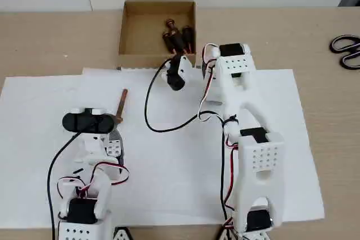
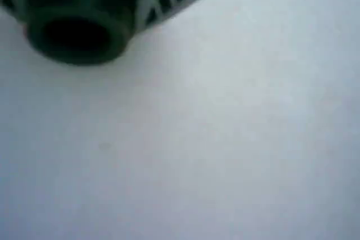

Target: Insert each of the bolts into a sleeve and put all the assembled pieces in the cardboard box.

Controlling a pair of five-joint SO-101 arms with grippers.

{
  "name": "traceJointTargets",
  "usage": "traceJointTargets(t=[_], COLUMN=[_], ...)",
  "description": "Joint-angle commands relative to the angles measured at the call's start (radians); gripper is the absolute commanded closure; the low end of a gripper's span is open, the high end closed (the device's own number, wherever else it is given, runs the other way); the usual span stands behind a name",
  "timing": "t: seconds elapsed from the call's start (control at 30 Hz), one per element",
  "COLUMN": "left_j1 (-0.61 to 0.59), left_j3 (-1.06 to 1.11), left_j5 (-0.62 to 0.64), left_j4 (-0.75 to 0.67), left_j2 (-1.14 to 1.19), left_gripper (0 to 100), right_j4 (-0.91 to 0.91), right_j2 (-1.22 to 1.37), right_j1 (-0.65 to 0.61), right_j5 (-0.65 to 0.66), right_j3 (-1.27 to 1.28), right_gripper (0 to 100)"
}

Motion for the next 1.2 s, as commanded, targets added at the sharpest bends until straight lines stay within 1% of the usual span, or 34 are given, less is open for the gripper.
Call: traceJointTargets(t=[0.0,0.17,0.23,0.5,0.63,0.77,0.8,0.87,0.97,1.1,1.17], left_j1=[-0.005,-0.005,-0.005,0.0,-0.002,-0.003,-0.003,-0.002,-0.002,0.0,0.0], left_j3=[-0.005,-0.005,-0.005,-0.005,-0.005,-0.012,-0.033,-0.102,-0.222,-0.364,-0.412], left_j5=[-0.002,-0.003,-0.003,-0.006,-0.005,-0.006,-0.009,-0.017,-0.018,-0.034,-0.057], left_j4=[0.003,0.003,0.003,-0.002,0.003,0.008,0.031,0.097,0.186,0.285,0.325], left_j2=[-0.008,-0.008,-0.008,-0.008,-0.008,-0.003,-0.003,-0.002,0.0,0.002,0.021], left_gripper=[99,99,99,99,99,99,99,99,99,99,99], right_j4=[0.05,0.174,0.214,0.249,0.249,0.249,0.249,0.242,0.24,0.24,0.24], right_j2=[-0.002,-0.113,-0.168,-0.41,-0.547,-0.723,-0.78,-0.894,-1.053,-1.242,-1.3], right_j1=[0.024,0.004,-0.002,-0.005,-0.012,-0.005,-0.005,-0.004,0.001,0.079,0.127], right_j5=[-0.054,-0.189,-0.262,-0.73,-0.979,-1.208,-1.252,-1.298,-1.293,-1.289,-1.261], right_j3=[-0.025,-0.175,-0.215,-0.221,-0.063,0.195,0.267,0.422,0.624,0.81,0.887], right_gripper=[99.5,99.5,99.5,99.5,99.5,99.5,99.5,99.5,99.5,99.5,99.5])
